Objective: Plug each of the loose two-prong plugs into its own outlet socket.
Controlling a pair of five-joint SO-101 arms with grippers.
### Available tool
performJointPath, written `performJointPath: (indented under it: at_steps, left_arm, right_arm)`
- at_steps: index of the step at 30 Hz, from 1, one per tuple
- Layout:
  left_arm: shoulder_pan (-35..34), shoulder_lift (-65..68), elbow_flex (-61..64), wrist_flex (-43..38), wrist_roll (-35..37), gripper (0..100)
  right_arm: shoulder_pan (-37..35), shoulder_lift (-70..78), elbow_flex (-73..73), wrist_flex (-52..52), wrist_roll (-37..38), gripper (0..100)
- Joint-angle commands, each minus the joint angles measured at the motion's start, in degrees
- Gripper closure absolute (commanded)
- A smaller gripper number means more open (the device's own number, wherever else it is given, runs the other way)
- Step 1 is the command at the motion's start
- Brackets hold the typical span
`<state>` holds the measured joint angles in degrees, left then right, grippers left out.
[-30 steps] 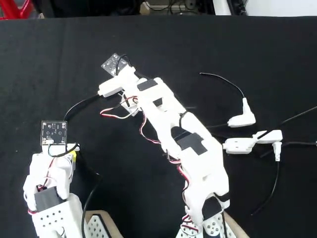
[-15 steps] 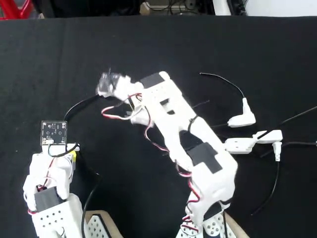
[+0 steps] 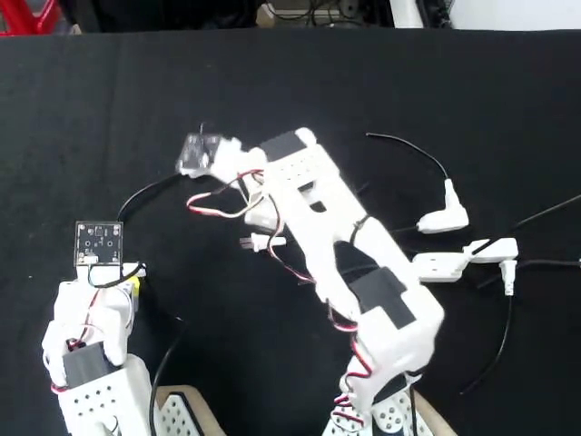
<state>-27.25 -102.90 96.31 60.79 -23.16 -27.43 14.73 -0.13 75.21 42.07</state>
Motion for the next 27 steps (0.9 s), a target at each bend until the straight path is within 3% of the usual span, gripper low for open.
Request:
performJointPath:
  at_steps: [1, 7, 14, 18, 27]
  left_arm:
    - [0.2, -0.2, 1.1, -0.7, -0.6, 81]
    - [0.2, -0.2, 1.1, -0.7, -0.6, 81]
    - [0.2, -0.2, 1.1, -0.7, -0.6, 81]
    - [0.2, -0.2, 1.1, -0.7, -0.6, 81]
    - [0.2, -0.2, 1.1, -0.7, -0.6, 81]
  right_arm:
    - [1.9, -5.9, -3.8, 5.0, -15.6, 84.4]
    - [2.5, -7.0, 0.8, 9.7, -46.8, 84.7]
    - [2.1, -2.7, 5.6, 0.4, -83.6, 84.7]
    - [-1.4, 1.5, 5.6, -0.9, -94.8, 84.6]
    - [-4.9, 9.5, 0.3, -0.8, -109.6, 84.6]
